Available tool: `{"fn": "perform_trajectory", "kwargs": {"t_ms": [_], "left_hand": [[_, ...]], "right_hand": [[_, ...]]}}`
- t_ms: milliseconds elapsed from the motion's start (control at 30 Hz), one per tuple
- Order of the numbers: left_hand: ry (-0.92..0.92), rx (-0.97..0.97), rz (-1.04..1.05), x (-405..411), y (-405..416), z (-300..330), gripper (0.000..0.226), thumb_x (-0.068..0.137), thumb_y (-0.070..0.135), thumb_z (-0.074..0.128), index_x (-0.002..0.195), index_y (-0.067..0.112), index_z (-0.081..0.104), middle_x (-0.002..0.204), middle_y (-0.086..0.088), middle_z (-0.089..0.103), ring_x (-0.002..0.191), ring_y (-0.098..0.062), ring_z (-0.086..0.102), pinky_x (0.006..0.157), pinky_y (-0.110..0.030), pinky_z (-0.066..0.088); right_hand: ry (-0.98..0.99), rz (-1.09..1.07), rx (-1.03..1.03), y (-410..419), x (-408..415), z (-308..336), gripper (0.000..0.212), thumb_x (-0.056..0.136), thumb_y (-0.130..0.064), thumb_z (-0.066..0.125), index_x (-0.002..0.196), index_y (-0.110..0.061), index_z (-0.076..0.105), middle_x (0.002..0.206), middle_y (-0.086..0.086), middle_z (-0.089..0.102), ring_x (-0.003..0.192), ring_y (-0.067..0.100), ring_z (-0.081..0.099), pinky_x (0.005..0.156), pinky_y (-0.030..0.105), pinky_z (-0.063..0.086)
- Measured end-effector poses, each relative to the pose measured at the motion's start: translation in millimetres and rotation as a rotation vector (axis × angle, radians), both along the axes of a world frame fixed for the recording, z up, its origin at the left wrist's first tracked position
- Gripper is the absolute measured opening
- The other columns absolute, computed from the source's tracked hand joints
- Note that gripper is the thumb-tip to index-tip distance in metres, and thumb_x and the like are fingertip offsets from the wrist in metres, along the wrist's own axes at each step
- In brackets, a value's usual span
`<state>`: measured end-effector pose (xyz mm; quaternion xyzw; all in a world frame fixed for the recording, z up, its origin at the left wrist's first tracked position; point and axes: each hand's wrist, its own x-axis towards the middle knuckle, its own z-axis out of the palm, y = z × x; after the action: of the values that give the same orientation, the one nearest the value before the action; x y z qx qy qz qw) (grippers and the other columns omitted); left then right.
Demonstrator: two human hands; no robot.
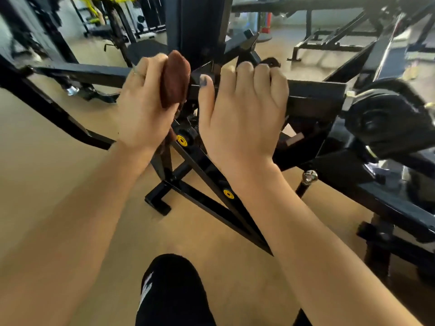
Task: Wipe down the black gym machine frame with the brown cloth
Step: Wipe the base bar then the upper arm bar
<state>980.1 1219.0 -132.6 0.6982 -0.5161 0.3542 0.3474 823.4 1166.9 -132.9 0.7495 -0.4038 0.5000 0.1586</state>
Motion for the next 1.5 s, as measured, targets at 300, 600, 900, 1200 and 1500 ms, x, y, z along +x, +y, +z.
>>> {"fn": "perform_trajectory", "kwargs": {"t_ms": [300,600,900,1200,1500], "left_hand": [[-0.087,-0.134,-0.195,-26.1,-13.5,-13.1,0.038,0.109,0.038,0.042,0.128,0.007,0.053,0.115,-0.017,0.066,0.105,-0.019,0.056,0.094,-0.010,0.037],[0.042,-0.207,-0.291,45.0,4.3,-106.8,0.030,0.101,0.016,0.063,0.121,0.020,0.041,0.114,-0.020,0.067,0.102,-0.032,0.068,0.089,-0.038,0.057],[-0.468,0.502,-0.149,74.4,-51.1,-224.6,0.042,0.091,0.023,0.070,0.128,0.007,0.060,0.123,-0.016,0.068,0.128,-0.035,0.053,0.123,-0.045,0.017],[-0.326,0.629,-0.459,62.0,-60.1,-255.9,0.033,0.079,0.017,0.079,0.109,0.012,0.067,0.100,-0.008,0.073,0.099,-0.027,0.066,0.090,-0.036,0.053],[-0.427,0.624,-0.350,90.4,-59.7,-222.3,0.025,0.086,0.004,0.069,0.110,0.008,0.066,0.104,-0.014,0.070,0.096,-0.030,0.066,0.079,-0.037,0.057]], "right_hand": [[-0.010,-0.005,-0.182,-13.6,1.3,-11.4,0.056,0.110,-0.040,0.025,0.105,-0.008,0.070,0.099,0.011,0.069,0.096,0.032,0.063,0.100,0.041,0.031],[-0.286,0.477,-0.136,8.3,13.8,-111.7,0.035,0.100,-0.006,0.052,0.133,0.007,0.056,0.135,0.027,0.059,0.131,0.044,0.050,0.108,0.066,0.040],[-0.396,0.070,0.737,9.6,70.4,-282.2,0.048,0.111,-0.036,0.028,0.153,-0.020,0.043,0.157,0.001,0.045,0.149,0.019,0.032,0.125,0.043,0.026],[-0.676,0.089,0.920,8.2,90.6,-289.4,0.051,0.108,-0.046,0.024,0.147,-0.027,0.049,0.146,-0.003,0.048,0.136,0.013,0.044,0.119,0.042,0.039],[-0.926,0.039,0.926,4.7,98.1,-280.9,0.038,0.112,-0.032,0.034,0.133,-0.023,0.064,0.135,-0.007,0.059,0.123,0.002,0.053,0.087,-0.004,0.039]]}}
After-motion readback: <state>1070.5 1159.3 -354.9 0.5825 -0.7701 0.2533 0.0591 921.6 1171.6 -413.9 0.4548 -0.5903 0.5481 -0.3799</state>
